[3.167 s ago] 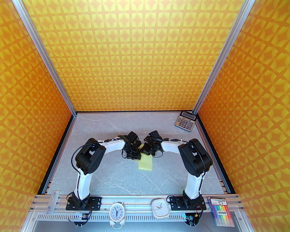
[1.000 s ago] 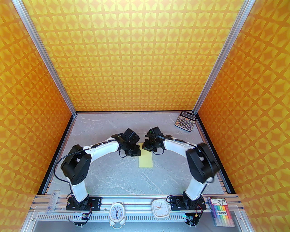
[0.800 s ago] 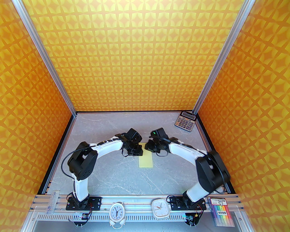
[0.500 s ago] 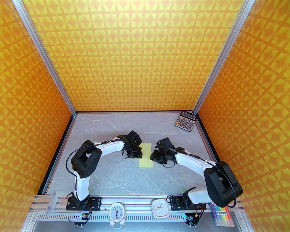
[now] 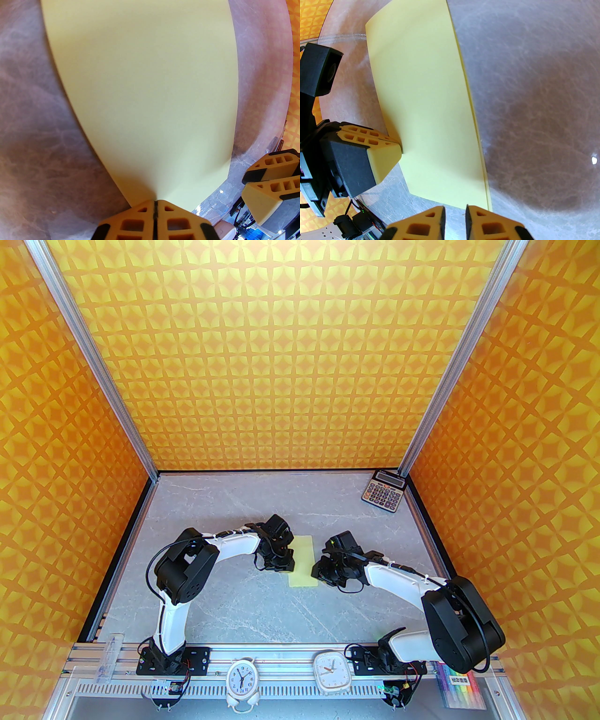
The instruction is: Fold a paper plane with a square sheet of paper (fold left side to right side)
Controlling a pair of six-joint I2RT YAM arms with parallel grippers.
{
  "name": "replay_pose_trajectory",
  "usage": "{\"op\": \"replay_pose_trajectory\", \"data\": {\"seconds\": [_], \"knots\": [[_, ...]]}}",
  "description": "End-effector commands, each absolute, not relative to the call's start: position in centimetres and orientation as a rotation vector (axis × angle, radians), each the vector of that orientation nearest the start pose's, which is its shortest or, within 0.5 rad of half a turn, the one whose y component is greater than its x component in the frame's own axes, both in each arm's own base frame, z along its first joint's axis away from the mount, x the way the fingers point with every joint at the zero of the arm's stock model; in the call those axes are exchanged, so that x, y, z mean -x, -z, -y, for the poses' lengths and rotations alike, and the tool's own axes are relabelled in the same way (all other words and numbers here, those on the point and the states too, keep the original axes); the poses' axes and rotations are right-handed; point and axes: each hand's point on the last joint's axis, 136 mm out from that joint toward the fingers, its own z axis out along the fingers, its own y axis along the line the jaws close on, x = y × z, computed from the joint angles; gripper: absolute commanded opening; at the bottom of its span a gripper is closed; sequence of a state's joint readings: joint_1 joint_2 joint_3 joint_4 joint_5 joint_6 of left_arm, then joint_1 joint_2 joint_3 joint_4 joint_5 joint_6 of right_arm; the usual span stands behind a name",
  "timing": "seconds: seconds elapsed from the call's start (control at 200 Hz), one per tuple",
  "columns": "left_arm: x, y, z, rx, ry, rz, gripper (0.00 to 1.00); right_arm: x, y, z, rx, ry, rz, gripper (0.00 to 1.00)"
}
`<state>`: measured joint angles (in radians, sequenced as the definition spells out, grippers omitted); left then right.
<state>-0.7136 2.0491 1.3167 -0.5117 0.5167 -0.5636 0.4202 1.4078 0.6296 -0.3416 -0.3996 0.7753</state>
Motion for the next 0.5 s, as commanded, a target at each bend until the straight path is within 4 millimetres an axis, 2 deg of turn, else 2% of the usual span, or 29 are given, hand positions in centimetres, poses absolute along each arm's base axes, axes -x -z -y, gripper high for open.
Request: {"op": "replay_pose_trajectory", "data": {"seconds": [0.0,0.2,0.495], "knots": [[-25.4,1.2,33.8,-0.340,0.864,-3.129,0.07,-23.8,-3.3,-17.7,-0.404,-0.836,-2.852,0.26],[-25.4,0.9,34.0,-0.353,0.869,-3.120,0.07,-23.1,-2.1,-17.7,-0.406,-0.832,-2.892,0.26],[-25.1,1.2,34.0,-0.354,0.865,-3.128,0.07,-23.2,-1.5,-17.3,-0.362,-0.773,-2.918,0.26]]}}
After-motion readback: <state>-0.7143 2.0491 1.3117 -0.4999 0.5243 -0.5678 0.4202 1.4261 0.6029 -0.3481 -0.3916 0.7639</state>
